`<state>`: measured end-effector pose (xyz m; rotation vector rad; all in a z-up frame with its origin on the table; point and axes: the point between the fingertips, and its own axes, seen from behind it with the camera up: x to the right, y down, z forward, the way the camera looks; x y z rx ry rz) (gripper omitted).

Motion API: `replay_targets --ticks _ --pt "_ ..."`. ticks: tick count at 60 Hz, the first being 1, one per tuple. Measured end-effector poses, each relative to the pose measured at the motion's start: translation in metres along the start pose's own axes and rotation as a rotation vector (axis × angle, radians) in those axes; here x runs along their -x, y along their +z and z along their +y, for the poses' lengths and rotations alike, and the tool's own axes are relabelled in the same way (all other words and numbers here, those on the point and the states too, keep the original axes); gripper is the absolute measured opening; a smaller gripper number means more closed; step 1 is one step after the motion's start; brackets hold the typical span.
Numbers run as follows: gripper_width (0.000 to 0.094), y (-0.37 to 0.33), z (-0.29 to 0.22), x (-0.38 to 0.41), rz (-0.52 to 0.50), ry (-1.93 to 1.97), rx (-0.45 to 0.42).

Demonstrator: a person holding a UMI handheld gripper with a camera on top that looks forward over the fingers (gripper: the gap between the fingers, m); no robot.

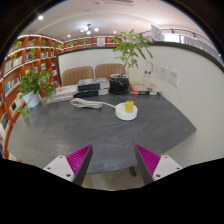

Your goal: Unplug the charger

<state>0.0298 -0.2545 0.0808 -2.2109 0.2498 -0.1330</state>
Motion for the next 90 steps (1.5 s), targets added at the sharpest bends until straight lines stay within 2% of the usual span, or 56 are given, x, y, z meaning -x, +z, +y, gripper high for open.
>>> replay_targets --ticks 4,13,20,28,32,36,39,45,52,53,57,59,63,64,66,71,74,76,78,82,90 --pt "0.0840 0.066 -0.006 -0.048 -0.005 -0.022 -0.008" --pt "0.0836 0.132 -0.044 -0.082 -0.011 -0.054 -0.030" --pt "0.0811 0.177 -0.075 -0.088 -0.054 -0.053 -0.050" --pt "0.0659 0.213 -0.109 -0.084 -0.131 -0.046 -0.091" --pt "0.0505 0.225 -0.114 -0.082 -0.157 -0.044 -0.089" --pt "0.0394 0.233 -0.107 -0.075 -0.211 -0.025 -0.047" --pt "0.0213 0.238 -0.110 -0.084 -0.185 -0.045 -0.072" --pt "0.0152 0.238 -0.110 -0.083 -0.204 -0.092 -0.095" --pt "0.0130 0.239 -0.108 -0.082 -0.198 -0.070 -0.065" --pt "0.0097 0.239 -0.109 -0.082 -0.196 -0.076 -0.065" --pt "0.0096 0.242 -0.110 -0.083 -0.186 -0.085 -0.066" --pt "0.0066 0.242 -0.110 -0.083 -0.179 -0.092 -0.064" --pt "0.0057 0.238 -0.111 -0.082 -0.201 -0.106 0.010" --pt "0.0057 0.234 -0.124 -0.079 -0.226 -0.085 -0.004" --pt "0.0056 0.215 -0.172 -0.079 -0.269 -0.009 -0.089" --pt "0.0056 0.155 -0.298 -0.122 -0.233 0.047 -0.330" --pt "0.0056 0.133 -0.338 -0.146 -0.222 0.055 -0.407" --pt "0.0055 0.128 -0.351 -0.158 -0.221 0.051 -0.423" --pt "0.0054 0.132 -0.358 -0.172 -0.218 0.041 -0.413" --pt "0.0054 0.154 -0.340 -0.196 -0.189 0.017 -0.367" --pt "0.0054 0.226 -0.250 -0.223 -0.170 0.016 -0.165"
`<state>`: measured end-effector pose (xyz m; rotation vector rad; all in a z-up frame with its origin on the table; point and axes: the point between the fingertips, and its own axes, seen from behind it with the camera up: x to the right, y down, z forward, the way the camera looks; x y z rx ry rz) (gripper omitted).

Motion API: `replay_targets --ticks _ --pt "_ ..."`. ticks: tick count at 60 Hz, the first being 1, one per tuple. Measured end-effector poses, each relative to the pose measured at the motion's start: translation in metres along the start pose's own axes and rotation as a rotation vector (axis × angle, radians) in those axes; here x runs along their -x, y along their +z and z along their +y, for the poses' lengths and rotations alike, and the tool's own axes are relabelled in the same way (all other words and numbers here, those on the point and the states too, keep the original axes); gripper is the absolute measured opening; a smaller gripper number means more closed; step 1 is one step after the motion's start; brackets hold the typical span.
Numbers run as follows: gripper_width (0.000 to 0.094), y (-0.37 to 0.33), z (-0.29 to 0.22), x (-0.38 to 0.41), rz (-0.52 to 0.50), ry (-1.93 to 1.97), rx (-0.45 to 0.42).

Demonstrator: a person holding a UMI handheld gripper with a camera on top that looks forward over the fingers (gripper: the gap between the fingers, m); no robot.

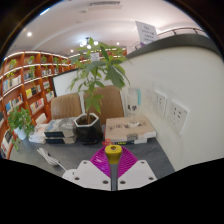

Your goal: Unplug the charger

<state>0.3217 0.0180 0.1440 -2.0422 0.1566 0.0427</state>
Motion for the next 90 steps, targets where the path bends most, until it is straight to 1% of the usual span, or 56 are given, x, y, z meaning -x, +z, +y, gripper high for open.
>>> replay_targets --ticks 5,8,13,17,21,28,31,33,34,35,37,39,45,47,53,58,64,71,79,90 --pt "0.0055 0.023 0.064 -0.015 0.011 0.013 0.125" --pt "0.0054 0.029 0.087 -0.017 0.008 0.033 0.165" --pt "0.0053 0.040 0.114 -0.026 0.017 0.038 0.196" --pt "0.0054 0.044 0.126 -0.031 0.024 0.059 0.226" --pt "0.0057 0.046 0.136 -0.033 0.032 0.082 0.236" --pt "0.0176 0.047 0.135 -0.035 0.034 0.112 0.232" --pt "0.0227 0.047 0.135 -0.040 0.058 0.118 0.230" --pt "0.0299 0.047 0.137 -0.044 0.084 0.109 0.236" --pt "0.0400 0.046 0.137 -0.047 0.097 0.101 0.239" --pt "0.0405 0.045 0.137 -0.049 0.110 0.092 0.238" --pt "0.0513 0.042 0.134 -0.051 0.127 0.073 0.232" --pt "0.0595 0.039 0.129 -0.051 0.136 0.054 0.222" --pt "0.0734 0.017 0.100 -0.047 0.177 0.030 0.162" --pt "0.0765 0.006 0.086 -0.043 0.190 0.030 0.134" --pt "0.0780 -0.036 0.035 -0.016 0.189 0.031 0.025" --pt "0.0792 -0.077 -0.002 0.019 0.168 0.048 -0.061" --pt "0.0819 -0.128 -0.021 0.067 0.144 0.041 -0.109" --pt "0.0819 -0.171 -0.023 0.126 0.104 0.027 -0.113" --pt "0.0823 -0.212 0.001 0.193 0.048 -0.008 -0.092" --pt "0.0837 -0.247 0.042 0.270 -0.020 -0.060 -0.044"
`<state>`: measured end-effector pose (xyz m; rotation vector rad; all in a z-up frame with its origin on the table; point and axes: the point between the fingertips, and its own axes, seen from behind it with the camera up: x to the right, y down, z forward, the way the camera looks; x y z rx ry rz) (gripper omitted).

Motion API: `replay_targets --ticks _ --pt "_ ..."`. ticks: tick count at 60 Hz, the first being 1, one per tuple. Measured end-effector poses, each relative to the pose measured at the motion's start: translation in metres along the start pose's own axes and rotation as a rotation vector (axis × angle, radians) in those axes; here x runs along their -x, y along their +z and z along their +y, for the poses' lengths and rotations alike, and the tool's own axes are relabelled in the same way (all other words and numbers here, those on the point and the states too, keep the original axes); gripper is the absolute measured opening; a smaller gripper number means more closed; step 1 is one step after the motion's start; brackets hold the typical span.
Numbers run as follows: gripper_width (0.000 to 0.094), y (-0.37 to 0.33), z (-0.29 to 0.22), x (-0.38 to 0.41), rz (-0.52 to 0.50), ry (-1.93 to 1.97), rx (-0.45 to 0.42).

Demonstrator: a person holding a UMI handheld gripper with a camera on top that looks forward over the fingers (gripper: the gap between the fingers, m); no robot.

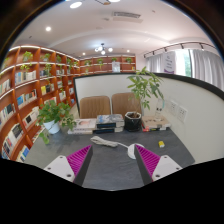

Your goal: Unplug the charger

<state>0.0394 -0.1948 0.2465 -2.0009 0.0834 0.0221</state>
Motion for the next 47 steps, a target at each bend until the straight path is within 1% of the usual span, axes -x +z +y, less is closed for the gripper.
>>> replay_targets --ticks 8,18,47 --pt "0.0841 -0.019 0.014 0.039 -0.046 -0.046 0.015" --pt "0.0843 -0.038 0.025 0.061 -0.083 -0.059 0.028" --pt "0.0830 -0.059 0.035 0.069 -0.093 -0.065 0.033"
